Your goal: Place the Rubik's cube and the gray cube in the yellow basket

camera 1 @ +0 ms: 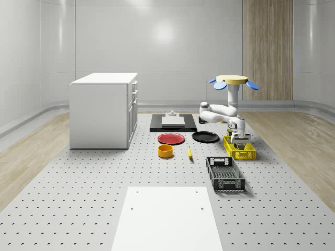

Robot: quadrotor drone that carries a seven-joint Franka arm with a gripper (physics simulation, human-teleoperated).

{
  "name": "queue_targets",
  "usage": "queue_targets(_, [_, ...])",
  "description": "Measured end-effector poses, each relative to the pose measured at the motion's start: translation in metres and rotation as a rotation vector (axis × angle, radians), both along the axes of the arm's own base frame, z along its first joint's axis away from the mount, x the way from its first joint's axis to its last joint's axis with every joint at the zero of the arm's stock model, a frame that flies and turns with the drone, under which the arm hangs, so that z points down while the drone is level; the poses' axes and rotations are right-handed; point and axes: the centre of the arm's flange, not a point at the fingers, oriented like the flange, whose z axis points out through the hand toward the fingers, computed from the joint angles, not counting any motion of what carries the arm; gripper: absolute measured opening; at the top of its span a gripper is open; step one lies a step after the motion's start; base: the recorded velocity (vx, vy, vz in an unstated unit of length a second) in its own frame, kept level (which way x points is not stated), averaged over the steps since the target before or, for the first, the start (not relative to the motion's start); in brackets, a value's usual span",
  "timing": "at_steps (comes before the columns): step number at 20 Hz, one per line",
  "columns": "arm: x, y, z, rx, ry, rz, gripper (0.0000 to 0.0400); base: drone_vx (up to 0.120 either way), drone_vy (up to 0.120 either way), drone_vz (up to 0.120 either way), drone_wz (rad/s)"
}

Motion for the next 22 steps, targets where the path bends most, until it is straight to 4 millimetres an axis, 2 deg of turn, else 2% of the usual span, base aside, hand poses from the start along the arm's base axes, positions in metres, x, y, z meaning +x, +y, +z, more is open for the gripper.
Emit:
queue_targets(3, [0.0000, 0.0000, 0.0000, 0.000, 0.000, 0.000, 0.0250, 0.000, 0.000, 0.000, 0.000])
queue_targets(5, [0.0000, 0.0000, 0.0000, 0.000, 0.000, 0.000, 0.0250, 0.000, 0.000, -0.100, 0.000])
queue_targets(14, [0.0000, 0.0000, 0.0048, 0.000, 0.000, 0.000, 0.0250, 0.000, 0.000, 0.000, 0.000])
queue_targets(18, [0.0000, 0.0000, 0.0055, 0.000, 0.000, 0.000, 0.0340, 0.000, 0.000, 0.000, 0.000])
queue_targets(22, [0.0000, 0.0000, -0.0010, 0.000, 0.000, 0.000, 0.0378, 0.000, 0.000, 0.000, 0.000])
